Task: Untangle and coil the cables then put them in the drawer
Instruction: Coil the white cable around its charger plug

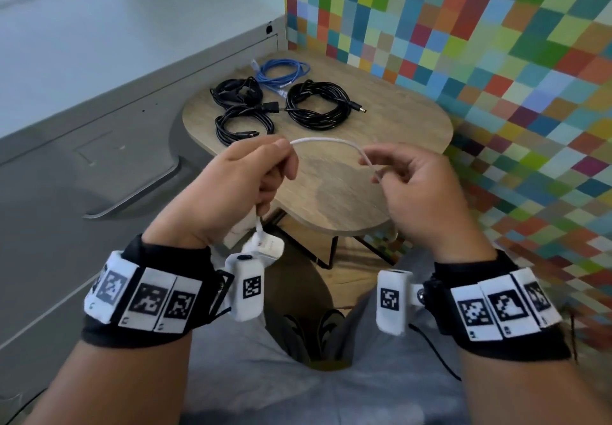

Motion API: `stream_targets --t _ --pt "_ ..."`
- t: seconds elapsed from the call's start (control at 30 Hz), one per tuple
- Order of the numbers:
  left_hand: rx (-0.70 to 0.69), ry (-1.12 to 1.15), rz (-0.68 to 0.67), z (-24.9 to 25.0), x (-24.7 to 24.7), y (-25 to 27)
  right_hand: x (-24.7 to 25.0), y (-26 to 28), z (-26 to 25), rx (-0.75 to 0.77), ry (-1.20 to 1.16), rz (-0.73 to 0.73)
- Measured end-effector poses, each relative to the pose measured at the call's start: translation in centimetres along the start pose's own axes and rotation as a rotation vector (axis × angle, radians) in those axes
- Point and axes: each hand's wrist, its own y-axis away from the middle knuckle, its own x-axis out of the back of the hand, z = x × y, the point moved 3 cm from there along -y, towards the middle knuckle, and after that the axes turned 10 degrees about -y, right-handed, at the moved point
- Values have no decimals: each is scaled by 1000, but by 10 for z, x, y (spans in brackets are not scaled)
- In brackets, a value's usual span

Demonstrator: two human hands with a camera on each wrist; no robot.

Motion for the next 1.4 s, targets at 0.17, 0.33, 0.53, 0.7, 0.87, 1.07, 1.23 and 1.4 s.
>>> stream_targets --t 0.17,0.33,0.53,0.7,0.87,1.07,1.23,1.4 --pt "-14 -92 57 5 -12 -3 -28 8 -12 -11 -298 -160" --pt "-35 -24 -25 5 -15 -4 -27 7 -7 -64 -535 -184" --pt "-42 142 -222 2 -22 0 -7 -3 -1 -8 -664 -36" --pt "-131 623 -29 11 6 0 4 -6 6 -26 -559 -42" --pt "-209 688 216 17 21 2 5 -5 5 49 -247 -1" --pt "-226 301 334 23 -6 2 -28 10 -6 -1 57 -251" --pt "-145 265 329 25 -12 4 -29 11 -5 -16 79 -259" --pt "-140 329 293 25 -5 5 -26 10 -6 -3 101 -270"
